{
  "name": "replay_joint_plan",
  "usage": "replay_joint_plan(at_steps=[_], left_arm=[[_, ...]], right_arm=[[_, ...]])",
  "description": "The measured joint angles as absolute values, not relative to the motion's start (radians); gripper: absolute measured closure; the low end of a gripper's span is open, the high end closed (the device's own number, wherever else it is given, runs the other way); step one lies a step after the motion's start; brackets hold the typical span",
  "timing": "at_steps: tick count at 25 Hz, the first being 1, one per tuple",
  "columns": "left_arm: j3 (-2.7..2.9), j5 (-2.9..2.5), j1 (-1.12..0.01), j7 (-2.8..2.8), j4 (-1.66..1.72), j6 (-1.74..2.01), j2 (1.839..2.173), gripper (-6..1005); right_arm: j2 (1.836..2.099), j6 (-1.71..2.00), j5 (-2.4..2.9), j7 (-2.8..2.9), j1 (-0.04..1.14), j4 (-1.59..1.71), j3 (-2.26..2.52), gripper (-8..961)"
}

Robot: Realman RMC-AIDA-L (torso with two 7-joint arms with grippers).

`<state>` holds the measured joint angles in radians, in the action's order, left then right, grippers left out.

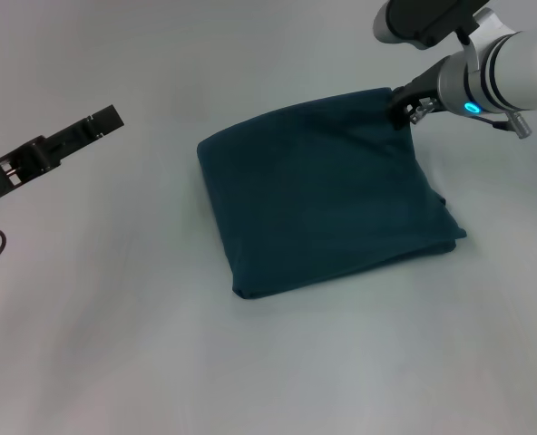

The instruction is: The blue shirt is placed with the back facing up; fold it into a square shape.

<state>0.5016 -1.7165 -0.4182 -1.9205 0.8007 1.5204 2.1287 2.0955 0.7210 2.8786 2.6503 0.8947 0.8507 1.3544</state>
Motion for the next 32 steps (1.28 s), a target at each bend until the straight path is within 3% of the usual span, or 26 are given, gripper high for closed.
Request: replay_joint_plan(at_steps=[8, 11, 21, 27, 32], left_arm=[[0.502, -1.708, -0.416, -1.913, 0.800, 1.519, 2.130, 50], [0.502, -1.708, -0.414, -1.912, 0.799, 1.519, 2.131, 50], [0.501, -1.701, -0.410, -1.920, 0.799, 1.526, 2.127, 50], [0.462, -1.695, -0.408, -1.968, 0.800, 1.575, 2.125, 50], [0.453, -1.722, -0.410, -2.134, 0.812, 1.628, 2.100, 49]], right_arm=[[2.095, 0.702, 2.885, 2.653, 0.894, 0.836, 1.356, 923], [2.095, 0.688, 2.918, 2.670, 0.894, 0.832, 1.357, 747], [2.081, 0.789, 2.789, 2.619, 0.888, 0.845, 1.188, 659], [2.025, 1.061, 2.379, 2.451, 0.825, 0.793, 0.866, 484], [1.961, 1.358, 2.019, 2.416, 0.694, 0.756, 0.698, 237]])
